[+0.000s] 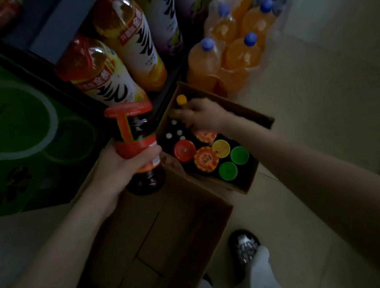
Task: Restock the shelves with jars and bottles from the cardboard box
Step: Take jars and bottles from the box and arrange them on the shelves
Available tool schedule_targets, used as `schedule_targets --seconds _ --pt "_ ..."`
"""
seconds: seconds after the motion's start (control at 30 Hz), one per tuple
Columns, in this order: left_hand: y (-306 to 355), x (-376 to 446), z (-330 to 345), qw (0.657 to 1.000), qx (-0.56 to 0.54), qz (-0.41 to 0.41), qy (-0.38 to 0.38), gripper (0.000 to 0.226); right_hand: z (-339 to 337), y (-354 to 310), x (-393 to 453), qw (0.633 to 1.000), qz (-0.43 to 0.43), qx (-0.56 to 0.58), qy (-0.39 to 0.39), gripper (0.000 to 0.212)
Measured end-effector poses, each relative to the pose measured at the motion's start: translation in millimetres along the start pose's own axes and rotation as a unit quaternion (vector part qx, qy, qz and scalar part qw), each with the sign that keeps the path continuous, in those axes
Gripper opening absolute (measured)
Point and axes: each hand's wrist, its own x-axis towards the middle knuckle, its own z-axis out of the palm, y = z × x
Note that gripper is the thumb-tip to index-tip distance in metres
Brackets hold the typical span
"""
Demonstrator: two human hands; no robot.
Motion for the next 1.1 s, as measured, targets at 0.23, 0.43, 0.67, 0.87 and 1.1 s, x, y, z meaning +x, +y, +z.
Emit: schedule_targets --seconds 0.23,0.43,0.67,0.87,1.1 --pt "-25 5 -6 1.000 0.008 -0.023 0.008 0.027 79 61 63 0.757 -0.060 -0.632 -0.154 0.072" --pt "-39 10 -7 1.000 0.000 -0.023 0.003 0.030 95 68 75 0.759 -0.072 -0.642 -0.086 0.062" --pt "1 -15 0 1.000 -0.007 0.004 -0.006 0.026 23 -39 23 0.818 -0.101 -0.565 -0.038 0.086" --pt "108 -142 -35 0.996 0.013 0.027 -0.080 0.036 -55 -191 -161 0.849 -0.130 -0.511 -0.030 0.064" --pt "202 -336 -171 0.995 -0.036 0.058 -0.073 0.040 -18 -367 -362 0.877 -0.198 -0.429 -0.090 0.056"
